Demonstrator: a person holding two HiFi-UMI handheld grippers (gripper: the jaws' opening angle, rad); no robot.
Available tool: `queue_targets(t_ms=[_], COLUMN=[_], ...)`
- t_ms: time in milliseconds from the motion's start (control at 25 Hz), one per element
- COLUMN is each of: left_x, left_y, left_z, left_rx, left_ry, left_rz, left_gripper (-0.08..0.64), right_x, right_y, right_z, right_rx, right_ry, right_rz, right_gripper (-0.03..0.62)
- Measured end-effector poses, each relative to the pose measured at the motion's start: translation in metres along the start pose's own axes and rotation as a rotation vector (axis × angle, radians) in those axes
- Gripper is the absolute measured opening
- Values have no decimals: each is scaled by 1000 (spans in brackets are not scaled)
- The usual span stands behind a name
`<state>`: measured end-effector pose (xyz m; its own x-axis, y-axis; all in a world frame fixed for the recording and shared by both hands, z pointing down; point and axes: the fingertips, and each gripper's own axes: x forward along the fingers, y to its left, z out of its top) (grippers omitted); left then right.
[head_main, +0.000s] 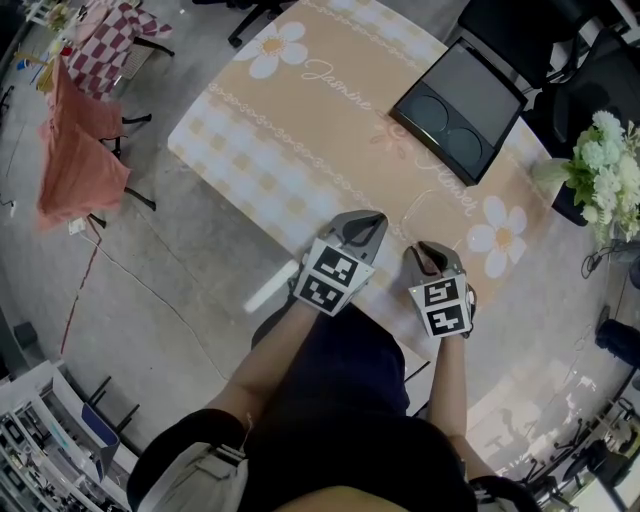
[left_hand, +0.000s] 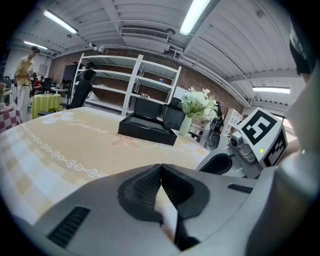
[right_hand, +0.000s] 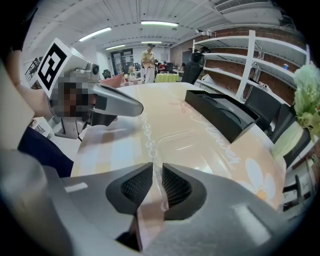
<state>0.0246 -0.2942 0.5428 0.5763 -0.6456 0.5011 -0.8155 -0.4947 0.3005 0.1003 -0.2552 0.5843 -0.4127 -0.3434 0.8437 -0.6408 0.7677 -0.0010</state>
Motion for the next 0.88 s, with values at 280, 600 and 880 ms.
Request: queue_targets(t_ms=[280, 600, 880], left_x=[-4, -9, -11], left_y=[0, 0, -7], left_z=[-1, -2, 1], left_rx=[8, 19, 44], left_ry=[6, 11, 14], left_rz=[-6, -11, -40], left_gripper=[8, 8, 8], right_x=[0, -3, -15], right_y=[1, -1, -5], right_z=[0, 2, 7], right_rx=[-17, -9, 106], right_ry=[5, -9, -71], right_rz=[-27, -75, -93], right_gripper=[43, 26, 21])
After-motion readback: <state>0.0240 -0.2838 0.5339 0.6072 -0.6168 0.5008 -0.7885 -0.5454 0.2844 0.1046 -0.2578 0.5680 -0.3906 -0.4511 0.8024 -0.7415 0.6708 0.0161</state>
